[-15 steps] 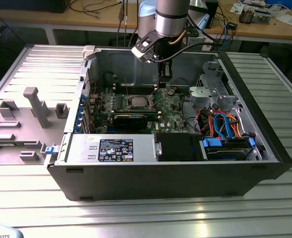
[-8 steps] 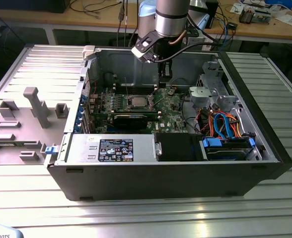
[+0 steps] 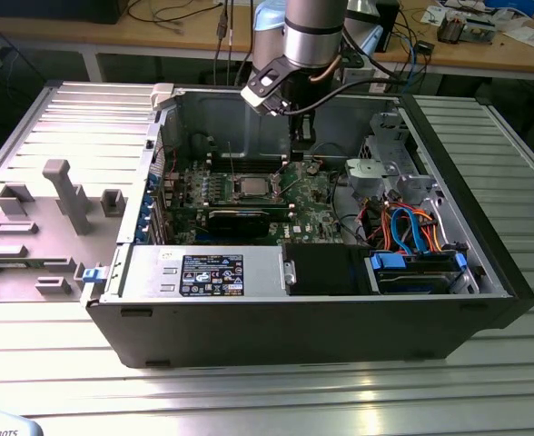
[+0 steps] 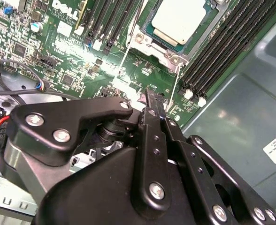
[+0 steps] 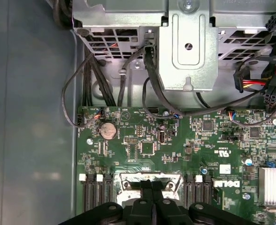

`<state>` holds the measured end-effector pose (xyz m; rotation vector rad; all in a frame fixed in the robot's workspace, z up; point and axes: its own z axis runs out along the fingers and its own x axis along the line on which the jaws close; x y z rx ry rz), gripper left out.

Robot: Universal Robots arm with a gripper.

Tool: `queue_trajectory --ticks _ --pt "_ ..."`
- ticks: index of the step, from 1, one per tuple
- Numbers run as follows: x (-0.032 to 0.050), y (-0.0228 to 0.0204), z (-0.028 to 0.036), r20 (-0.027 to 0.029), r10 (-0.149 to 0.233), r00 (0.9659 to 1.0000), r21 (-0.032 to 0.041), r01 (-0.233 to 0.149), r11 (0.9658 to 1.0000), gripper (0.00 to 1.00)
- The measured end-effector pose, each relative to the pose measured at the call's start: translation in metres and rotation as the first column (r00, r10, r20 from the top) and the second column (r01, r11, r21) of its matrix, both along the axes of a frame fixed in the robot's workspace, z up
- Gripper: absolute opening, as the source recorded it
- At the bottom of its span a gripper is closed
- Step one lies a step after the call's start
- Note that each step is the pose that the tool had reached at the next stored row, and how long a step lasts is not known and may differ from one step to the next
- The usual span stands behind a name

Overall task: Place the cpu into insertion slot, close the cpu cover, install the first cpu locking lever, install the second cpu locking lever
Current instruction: 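Close the cpu cover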

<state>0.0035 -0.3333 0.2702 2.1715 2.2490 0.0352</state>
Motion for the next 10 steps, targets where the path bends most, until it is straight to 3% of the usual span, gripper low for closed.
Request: queue_trajectory --ticks 10 --pt "0.0000 -0.0001 0.0000 0.0000 0.025 0.9997 0.0000 -0.025 0.9997 0.11"
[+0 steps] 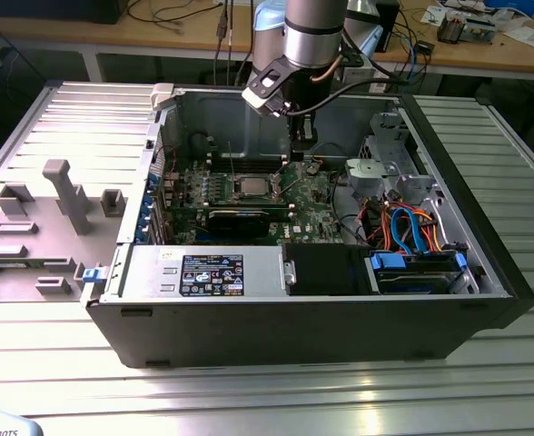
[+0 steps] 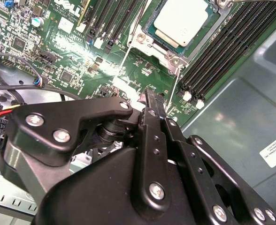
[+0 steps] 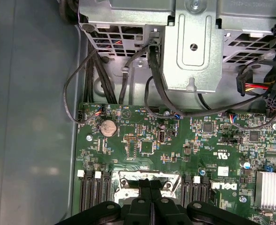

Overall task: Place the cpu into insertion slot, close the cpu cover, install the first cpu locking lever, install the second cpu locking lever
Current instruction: 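Close the cpu cover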

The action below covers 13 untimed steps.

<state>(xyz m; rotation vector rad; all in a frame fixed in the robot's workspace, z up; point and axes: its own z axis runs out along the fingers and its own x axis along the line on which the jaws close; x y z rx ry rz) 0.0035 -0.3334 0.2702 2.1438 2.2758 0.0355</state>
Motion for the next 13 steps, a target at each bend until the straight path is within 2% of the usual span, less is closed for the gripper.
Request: queue_trajectory --ticks 6,11,13 --pt "0.0024 0.0000 0.0000 0.0000 0.000 1.0000 0.0000 0.000 1.0000 0.11" --pt "0.0103 0.0000 -0.0006 -0.0007 0.000 1.0000 0.0000 0.000 1.0000 0.11" --pt "0.0149 0.0000 -0.0012 -0.0036 0.000 1.0000 0.0002 0.000 1.0000 0.11"
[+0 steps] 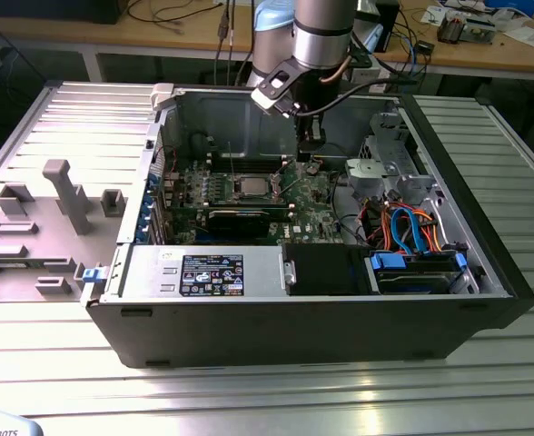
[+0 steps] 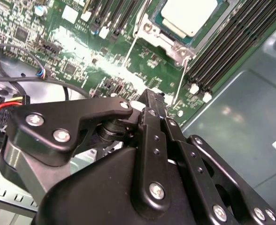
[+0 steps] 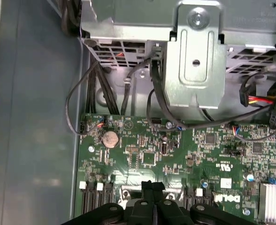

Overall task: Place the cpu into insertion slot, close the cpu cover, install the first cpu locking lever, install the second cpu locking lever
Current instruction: 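Close the cpu cover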

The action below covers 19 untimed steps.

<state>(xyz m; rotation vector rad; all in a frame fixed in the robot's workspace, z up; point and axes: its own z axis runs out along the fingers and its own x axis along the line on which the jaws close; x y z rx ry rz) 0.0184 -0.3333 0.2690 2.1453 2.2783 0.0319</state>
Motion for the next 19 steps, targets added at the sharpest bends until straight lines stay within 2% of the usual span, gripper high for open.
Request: queue_trajectory --ticks 3,4,5,8,12,19 --pt "0.0104 -0.0001 -0.0014 -0.0194 0.002 0.9998 -0.0004 -0.002 1.0000 0.11" --pt "0.0155 -0.0001 -0.0017 -0.0299 0.002 0.9996 -0.0003 -0.002 1.0000 0.11" --pt "0.0194 0.0000 -0.0023 -0.0371 0.003 0.9993 0.0000 -0.003 1.0000 0.11" --pt "0.0214 -0.0008 -0.0065 -0.0382 0.004 0.9993 -0.0001 -0.004 1.0000 0.11" --pt "0.0214 -0.0062 -0.0147 -0.0382 0.012 0.9992 0.0000 -0.012 0.9999 0.11" --pt "0.0163 -0.0065 -0.0164 -0.0386 0.013 0.9992 -0.0002 -0.013 0.9999 0.11"
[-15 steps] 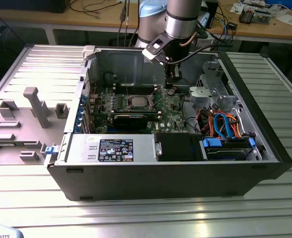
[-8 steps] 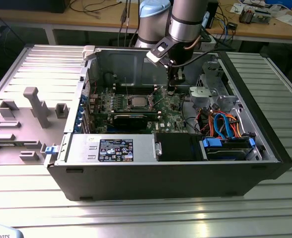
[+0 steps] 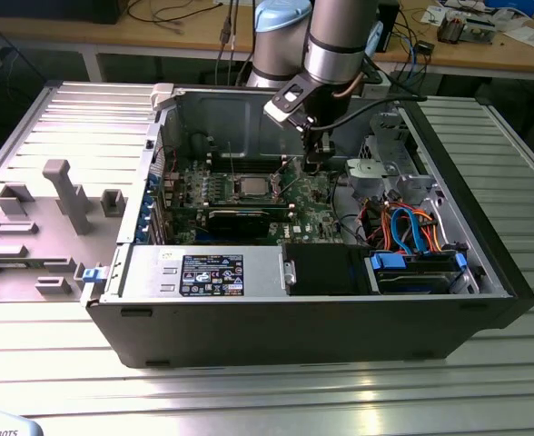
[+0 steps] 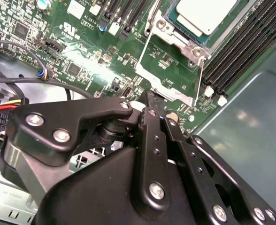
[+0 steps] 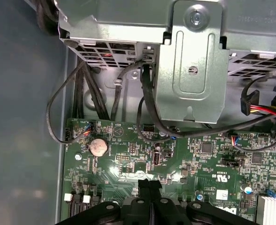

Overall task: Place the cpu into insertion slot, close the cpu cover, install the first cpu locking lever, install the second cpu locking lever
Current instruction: 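Close the cpu cover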

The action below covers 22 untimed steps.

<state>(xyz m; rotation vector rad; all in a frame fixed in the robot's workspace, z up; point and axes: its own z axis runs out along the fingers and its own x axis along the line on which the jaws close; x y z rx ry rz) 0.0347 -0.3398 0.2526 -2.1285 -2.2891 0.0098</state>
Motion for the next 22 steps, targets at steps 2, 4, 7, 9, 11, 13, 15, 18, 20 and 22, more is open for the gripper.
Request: queue_trajectory --ticks 2,4,7,9,11,13,15,18,20,22 --pt "0.0000 0.0000 -0.0001 -0.0003 0.000 1.0000 0.0001 0.000 1.0000 0.11" --pt "0.0000 0.0000 -0.0003 -0.0007 0.000 1.0000 0.0001 0.000 1.0000 0.11" --pt "-0.0010 0.0000 -0.0003 -0.0006 0.000 1.0000 0.0003 0.000 1.0000 0.11" --pt "-0.0018 0.0000 -0.0003 -0.0007 0.000 1.0000 0.0002 0.000 1.0000 0.11" --pt "-0.0024 0.0000 -0.0003 -0.0006 0.000 1.0000 0.0002 0.000 1.0000 0.11" --pt "-0.0029 0.0000 -0.0003 -0.0007 0.000 1.0000 0.0001 0.000 1.0000 0.11" --pt "-0.0041 0.0001 -0.0003 -0.0007 0.000 1.0000 0.0002 0.000 1.0000 0.11" --pt "-0.0060 0.0000 -0.0003 -0.0007 0.000 1.0000 0.0002 0.000 1.0000 0.11" --pt "-0.0070 0.0000 -0.0003 -0.0007 0.000 1.0000 0.0002 0.000 1.0000 0.11" --pt "-0.0071 0.0000 -0.0003 -0.0007 0.000 1.0000 0.0002 0.000 1.0000 0.11"
